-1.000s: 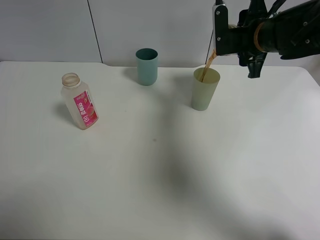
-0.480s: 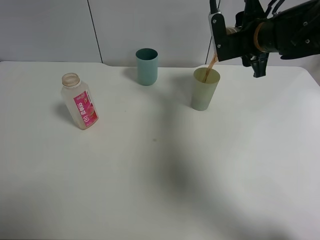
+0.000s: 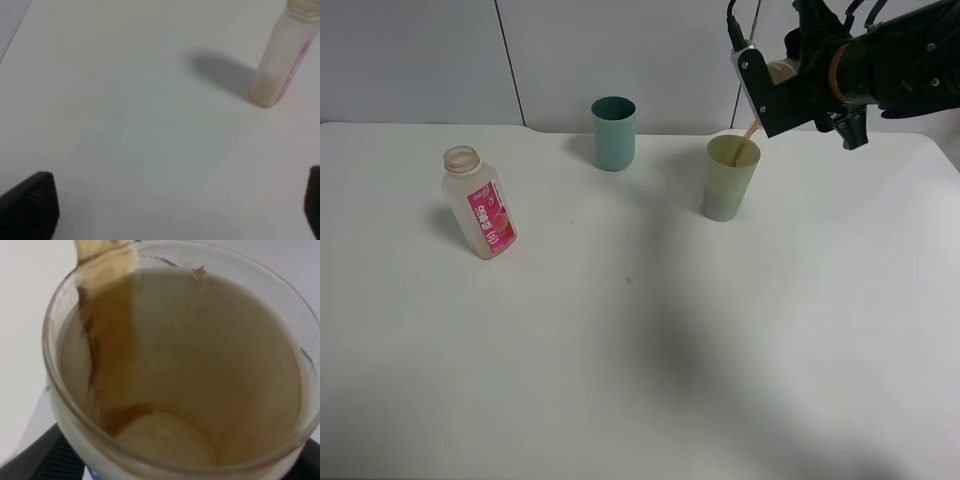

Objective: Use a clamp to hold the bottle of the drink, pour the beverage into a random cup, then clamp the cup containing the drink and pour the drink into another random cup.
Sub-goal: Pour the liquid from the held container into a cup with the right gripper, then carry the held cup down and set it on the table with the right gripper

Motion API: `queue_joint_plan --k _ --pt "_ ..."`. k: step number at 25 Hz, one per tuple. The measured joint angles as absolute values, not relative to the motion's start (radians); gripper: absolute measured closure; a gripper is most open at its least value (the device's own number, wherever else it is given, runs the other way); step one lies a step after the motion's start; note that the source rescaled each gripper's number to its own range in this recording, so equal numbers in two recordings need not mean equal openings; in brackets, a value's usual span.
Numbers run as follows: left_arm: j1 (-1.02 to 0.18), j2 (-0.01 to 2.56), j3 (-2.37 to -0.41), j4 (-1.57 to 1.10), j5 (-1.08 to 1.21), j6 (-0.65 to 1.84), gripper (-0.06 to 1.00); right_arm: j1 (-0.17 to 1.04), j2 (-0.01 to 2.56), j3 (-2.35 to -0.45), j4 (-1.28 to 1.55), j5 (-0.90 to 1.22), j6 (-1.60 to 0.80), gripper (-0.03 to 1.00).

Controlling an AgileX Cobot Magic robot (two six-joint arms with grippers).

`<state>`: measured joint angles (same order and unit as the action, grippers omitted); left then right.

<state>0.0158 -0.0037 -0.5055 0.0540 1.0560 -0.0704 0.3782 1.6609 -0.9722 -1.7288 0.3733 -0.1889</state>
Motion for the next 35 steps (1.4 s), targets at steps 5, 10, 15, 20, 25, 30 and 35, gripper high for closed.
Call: queue_joint_plan --k 5,10,15,20,25,30,35 --pt "0.016 -0.004 -0.506 0.054 1.056 -0.07 -0.06 0.378 1.661 -0.972 -1.729 0.376 -0.281 0.96" --pt "0.016 -0.004 -0.506 0.054 1.056 -0.07 -0.06 0.378 1.661 -0.972 -1.729 0.376 -0.324 0.96" --pt "0.016 -0.004 -0.506 0.054 1.056 -0.07 -0.06 0.378 1.661 -0.972 -1.729 0.376 -0.328 0.96" --pt "0.016 -0.004 -0.506 0.054 1.056 -0.07 -0.06 0.378 1.661 -0.972 -1.729 0.376 -0.303 0.96" --pt "0.016 -0.004 -0.506 0.054 1.056 -0.07 -0.06 0.378 1.661 -0.972 -1.729 0.363 0.051 0.96" --pt "0.016 -0.004 -0.506 0.054 1.056 -0.07 -0.06 0.378 1.661 -0.972 -1.725 0.354 0.503 0.96" --pt "0.016 -0.004 -0.506 0.054 1.056 -0.07 -0.06 0.378 1.657 -0.972 -1.66 0.353 0.967 0.96"
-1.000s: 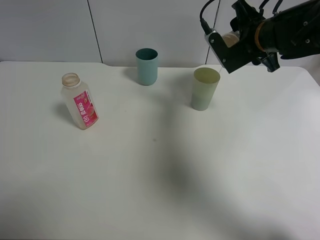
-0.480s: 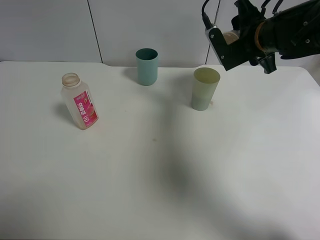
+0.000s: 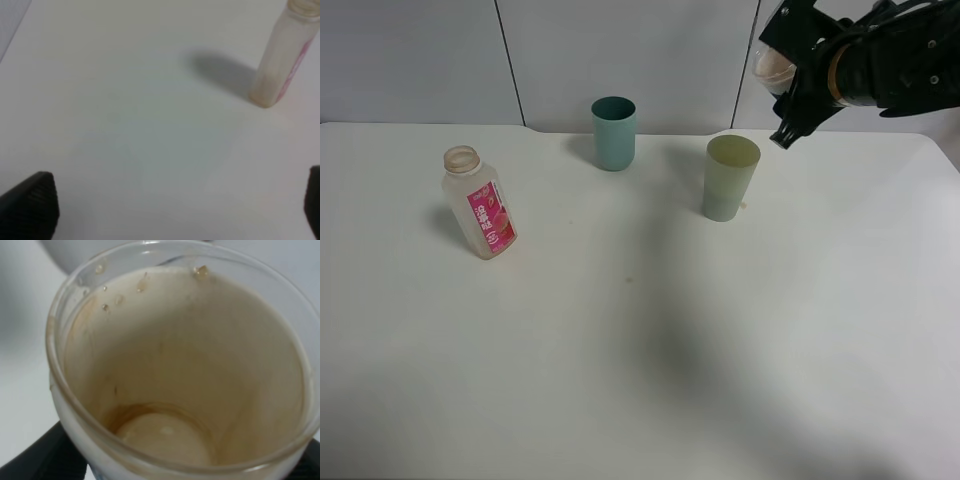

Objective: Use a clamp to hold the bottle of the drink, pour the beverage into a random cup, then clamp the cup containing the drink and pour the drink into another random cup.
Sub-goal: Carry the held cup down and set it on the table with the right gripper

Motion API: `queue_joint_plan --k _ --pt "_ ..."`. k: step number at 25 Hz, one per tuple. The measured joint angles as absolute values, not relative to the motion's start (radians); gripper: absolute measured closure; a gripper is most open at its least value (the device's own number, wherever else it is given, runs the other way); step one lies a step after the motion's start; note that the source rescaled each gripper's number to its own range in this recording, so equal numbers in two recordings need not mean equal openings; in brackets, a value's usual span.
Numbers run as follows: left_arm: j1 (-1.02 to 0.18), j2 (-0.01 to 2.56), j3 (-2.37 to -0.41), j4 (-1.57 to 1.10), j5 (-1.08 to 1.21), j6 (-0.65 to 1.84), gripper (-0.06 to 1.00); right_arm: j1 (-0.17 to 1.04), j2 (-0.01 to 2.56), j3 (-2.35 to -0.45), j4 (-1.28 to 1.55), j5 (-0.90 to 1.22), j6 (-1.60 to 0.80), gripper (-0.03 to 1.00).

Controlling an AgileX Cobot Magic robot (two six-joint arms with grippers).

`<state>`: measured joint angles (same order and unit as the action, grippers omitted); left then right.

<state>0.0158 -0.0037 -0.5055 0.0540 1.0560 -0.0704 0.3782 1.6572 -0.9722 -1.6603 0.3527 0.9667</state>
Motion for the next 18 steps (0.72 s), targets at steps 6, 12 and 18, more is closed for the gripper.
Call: queue_joint_plan --k 6,12,18 --pt "0.016 -0.004 -0.506 0.054 1.056 -0.07 -0.06 0.378 1.605 -0.972 -1.598 0.285 1.381 0.96" --pt "0.016 -0.004 -0.506 0.054 1.056 -0.07 -0.06 0.378 1.522 -0.972 -1.515 0.051 1.439 0.96" --pt "0.016 -0.004 -0.506 0.054 1.056 -0.07 -0.06 0.429 1.5 -0.972 -1.201 -0.137 1.073 0.96"
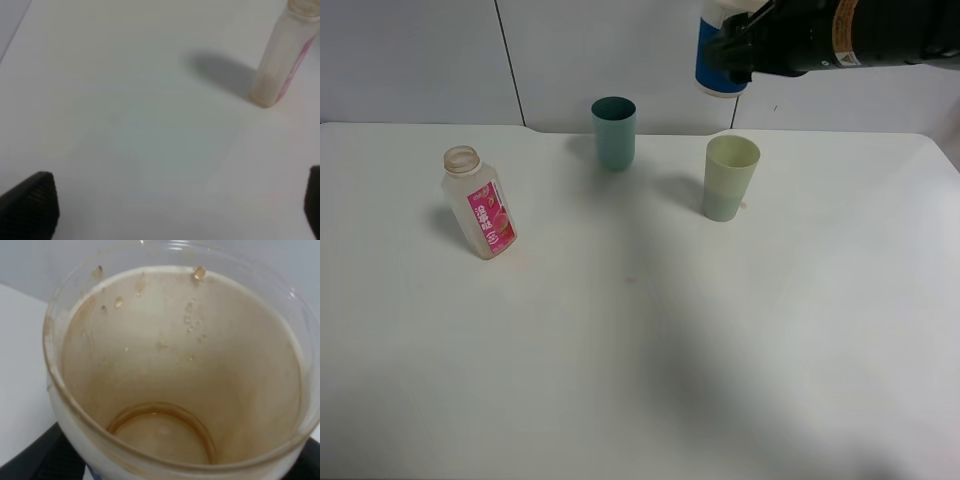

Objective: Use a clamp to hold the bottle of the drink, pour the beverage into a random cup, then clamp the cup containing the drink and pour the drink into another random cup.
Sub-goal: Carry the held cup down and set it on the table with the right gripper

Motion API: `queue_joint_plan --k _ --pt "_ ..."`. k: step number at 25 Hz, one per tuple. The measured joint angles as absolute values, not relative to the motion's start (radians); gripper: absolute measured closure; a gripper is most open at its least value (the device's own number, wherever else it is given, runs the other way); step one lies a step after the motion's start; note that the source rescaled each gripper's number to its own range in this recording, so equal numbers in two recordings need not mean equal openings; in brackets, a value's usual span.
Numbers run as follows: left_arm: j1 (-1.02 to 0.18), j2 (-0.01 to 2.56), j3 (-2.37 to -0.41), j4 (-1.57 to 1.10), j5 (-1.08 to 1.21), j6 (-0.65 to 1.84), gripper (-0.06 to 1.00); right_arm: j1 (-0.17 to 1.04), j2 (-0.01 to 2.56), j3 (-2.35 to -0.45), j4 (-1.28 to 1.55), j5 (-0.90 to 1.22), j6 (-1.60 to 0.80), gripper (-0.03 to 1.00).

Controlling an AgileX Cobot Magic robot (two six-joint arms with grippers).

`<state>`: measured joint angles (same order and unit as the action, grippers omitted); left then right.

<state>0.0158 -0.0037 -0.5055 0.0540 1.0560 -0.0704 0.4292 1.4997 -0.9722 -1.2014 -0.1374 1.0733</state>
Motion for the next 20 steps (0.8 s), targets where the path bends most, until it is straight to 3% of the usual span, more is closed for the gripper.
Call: queue_joint_plan --k 8,14,20 --pt "0.016 -0.004 -0.506 0.054 1.056 -0.07 -0.06 0.6 1.5 -0.972 -0.737 -0.203 0.511 0.96" --pt "0.016 -0.004 -0.506 0.054 1.056 -0.07 -0.06 0.72 1.537 -0.972 -0.599 -0.241 0.405 0.96" --pt "0.016 -0.004 -0.506 0.054 1.056 -0.07 -0.06 0.738 1.633 -0.972 -0.579 -0.297 0.409 0.96"
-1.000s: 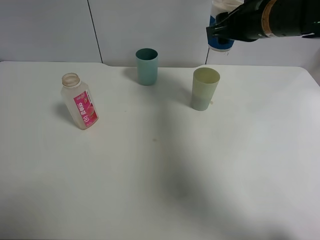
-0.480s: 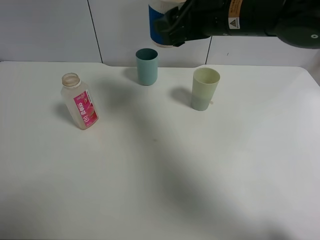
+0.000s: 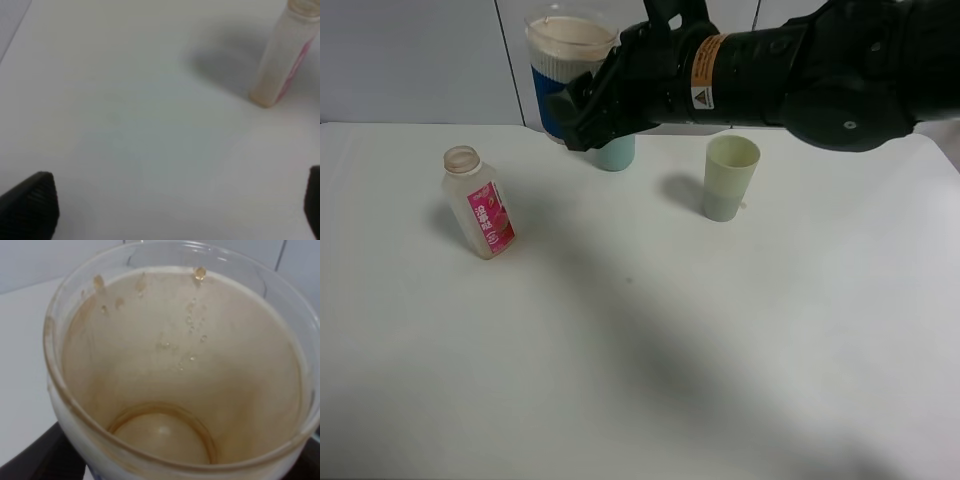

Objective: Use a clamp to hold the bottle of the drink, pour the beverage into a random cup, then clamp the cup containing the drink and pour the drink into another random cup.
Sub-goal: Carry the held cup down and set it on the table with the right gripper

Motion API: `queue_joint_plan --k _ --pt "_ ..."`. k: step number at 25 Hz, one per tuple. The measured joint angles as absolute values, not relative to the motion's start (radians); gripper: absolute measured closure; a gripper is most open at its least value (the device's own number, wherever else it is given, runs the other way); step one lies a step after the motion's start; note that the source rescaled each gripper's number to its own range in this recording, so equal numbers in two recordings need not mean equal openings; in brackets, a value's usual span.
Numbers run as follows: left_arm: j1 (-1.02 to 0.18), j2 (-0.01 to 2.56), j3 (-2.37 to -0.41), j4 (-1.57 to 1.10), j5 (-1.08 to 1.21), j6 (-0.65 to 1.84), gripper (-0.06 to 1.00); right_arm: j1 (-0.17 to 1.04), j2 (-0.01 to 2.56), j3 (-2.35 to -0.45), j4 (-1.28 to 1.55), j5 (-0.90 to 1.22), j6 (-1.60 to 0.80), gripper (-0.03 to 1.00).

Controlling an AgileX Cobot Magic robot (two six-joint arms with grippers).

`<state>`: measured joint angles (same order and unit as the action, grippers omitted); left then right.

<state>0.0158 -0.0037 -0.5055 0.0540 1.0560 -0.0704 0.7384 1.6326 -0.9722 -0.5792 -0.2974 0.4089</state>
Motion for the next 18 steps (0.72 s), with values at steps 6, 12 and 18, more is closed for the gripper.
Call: queue_joint_plan --k 6,12,18 --pt "0.016 -0.004 -0.506 0.054 1.056 -0.07 -0.06 0.738 1.726 -0.972 -0.467 -0.312 0.334 0.96" --pt "0.016 -0.004 -0.506 0.054 1.056 -0.07 -0.06 0.738 1.796 -0.972 -0.248 -0.314 0.098 0.96" --pt "0.016 -0.004 -0.506 0.054 1.056 -0.07 -0.06 0.738 1.837 -0.95 -0.132 -0.35 -0.02 0.96"
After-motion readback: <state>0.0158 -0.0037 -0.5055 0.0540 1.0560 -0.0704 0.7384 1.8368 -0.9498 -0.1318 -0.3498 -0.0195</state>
